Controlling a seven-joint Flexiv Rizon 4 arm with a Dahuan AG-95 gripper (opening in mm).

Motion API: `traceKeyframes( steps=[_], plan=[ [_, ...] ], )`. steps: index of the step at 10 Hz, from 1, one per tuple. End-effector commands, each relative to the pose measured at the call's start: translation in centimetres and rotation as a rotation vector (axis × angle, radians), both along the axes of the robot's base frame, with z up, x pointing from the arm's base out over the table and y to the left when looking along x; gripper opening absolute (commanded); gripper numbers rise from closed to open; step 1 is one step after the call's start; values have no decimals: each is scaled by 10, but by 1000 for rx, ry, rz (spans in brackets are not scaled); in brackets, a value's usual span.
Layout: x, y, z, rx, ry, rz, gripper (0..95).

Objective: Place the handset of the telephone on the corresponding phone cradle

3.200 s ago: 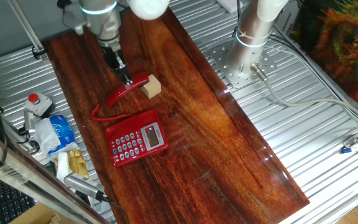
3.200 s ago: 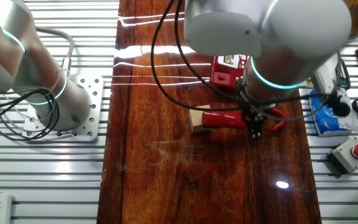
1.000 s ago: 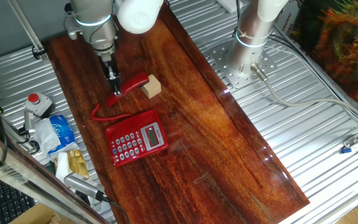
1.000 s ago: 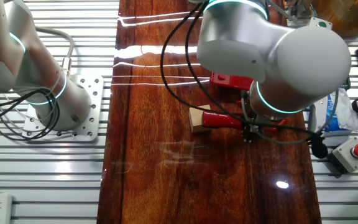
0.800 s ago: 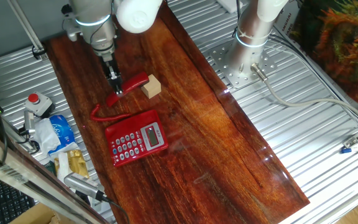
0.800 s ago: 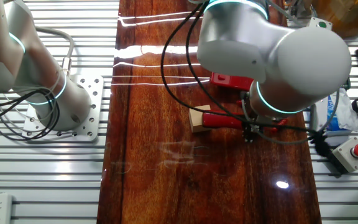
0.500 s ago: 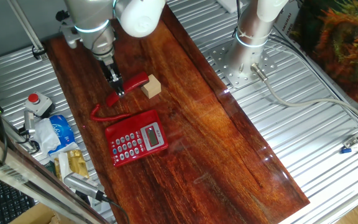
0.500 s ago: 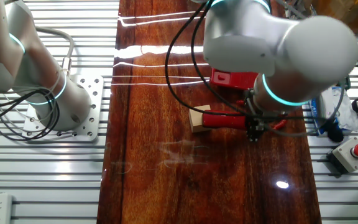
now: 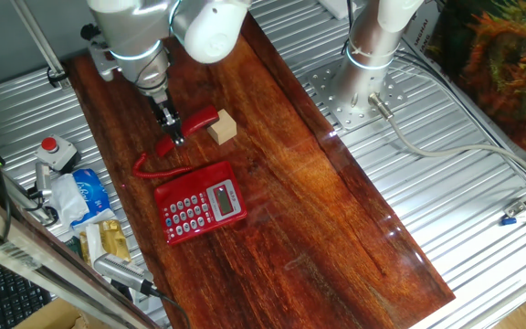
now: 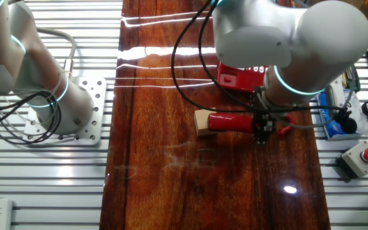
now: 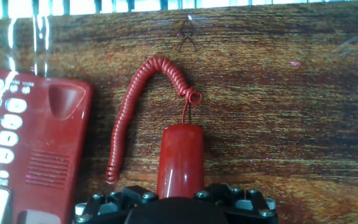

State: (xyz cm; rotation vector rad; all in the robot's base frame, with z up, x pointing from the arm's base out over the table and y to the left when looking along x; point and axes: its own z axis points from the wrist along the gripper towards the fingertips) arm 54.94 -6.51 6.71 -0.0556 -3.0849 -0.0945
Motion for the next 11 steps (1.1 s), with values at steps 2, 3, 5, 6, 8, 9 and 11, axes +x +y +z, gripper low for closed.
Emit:
traceKeyframes(
  steps=[2, 3, 5, 6, 8, 9, 11],
  plan=[
    [-1, 1, -1, 65, -10, -113, 570],
    [-1, 1, -3, 66, -11, -112, 570],
    [-1, 2, -6, 70, -11, -109, 570],
    [-1, 2, -6, 73, -10, -106, 570],
    [-2, 2, -8, 72, -10, -105, 760],
    [-3, 2, -8, 73, -7, -103, 760],
    [-4, 3, -11, 74, 4, -105, 760]
  ],
)
